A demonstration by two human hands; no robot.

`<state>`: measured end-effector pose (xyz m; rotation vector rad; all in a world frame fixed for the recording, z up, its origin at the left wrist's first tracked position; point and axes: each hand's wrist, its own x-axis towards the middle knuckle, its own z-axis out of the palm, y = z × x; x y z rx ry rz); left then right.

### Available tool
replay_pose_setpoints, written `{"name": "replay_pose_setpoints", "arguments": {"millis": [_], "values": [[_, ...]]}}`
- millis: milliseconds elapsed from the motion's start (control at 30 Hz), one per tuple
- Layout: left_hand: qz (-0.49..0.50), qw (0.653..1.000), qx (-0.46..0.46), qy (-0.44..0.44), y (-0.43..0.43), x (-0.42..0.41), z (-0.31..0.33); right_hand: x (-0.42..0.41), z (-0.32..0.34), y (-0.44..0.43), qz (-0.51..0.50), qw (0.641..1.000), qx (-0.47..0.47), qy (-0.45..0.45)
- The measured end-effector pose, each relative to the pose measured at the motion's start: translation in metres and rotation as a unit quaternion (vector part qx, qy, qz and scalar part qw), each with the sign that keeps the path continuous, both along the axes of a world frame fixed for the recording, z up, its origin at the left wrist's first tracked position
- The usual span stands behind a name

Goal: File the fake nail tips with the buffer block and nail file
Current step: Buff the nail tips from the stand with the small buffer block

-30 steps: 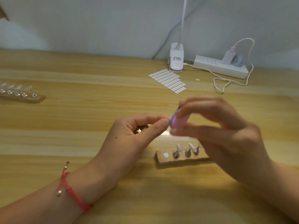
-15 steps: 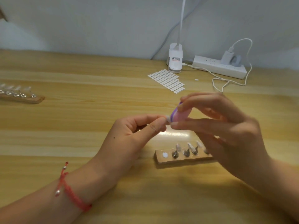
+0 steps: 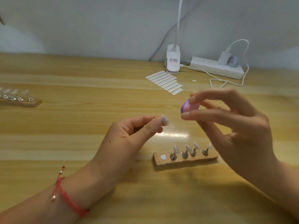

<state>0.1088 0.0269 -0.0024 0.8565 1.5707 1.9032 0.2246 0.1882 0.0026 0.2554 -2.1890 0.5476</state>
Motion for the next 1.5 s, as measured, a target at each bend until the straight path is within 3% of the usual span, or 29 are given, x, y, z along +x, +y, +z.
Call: {"name": "replay_pose_setpoints", "arguments": {"millis": [367, 500, 867, 1500], "values": [[-0.014, 1.0, 0.011, 0.011, 0.001, 0.002, 0.003, -0.002, -0.01, -0.016, 0.01, 0.994, 0.107, -0.011], [-0.001, 1.0, 0.007, -0.007, 0.0, -0.001, 0.001, -0.004, -0.007, -0.011, -0.022, 0.996, 0.09, 0.004], [-0.026, 0.999, 0.026, -0.035, -0.001, -0.001, 0.003, -0.004, -0.005, -0.012, -0.007, 0.988, 0.151, 0.004], [-0.032, 0.999, -0.012, -0.017, -0.002, -0.009, -0.006, -0.004, -0.008, -0.013, -0.012, 0.989, 0.144, 0.02]]}}
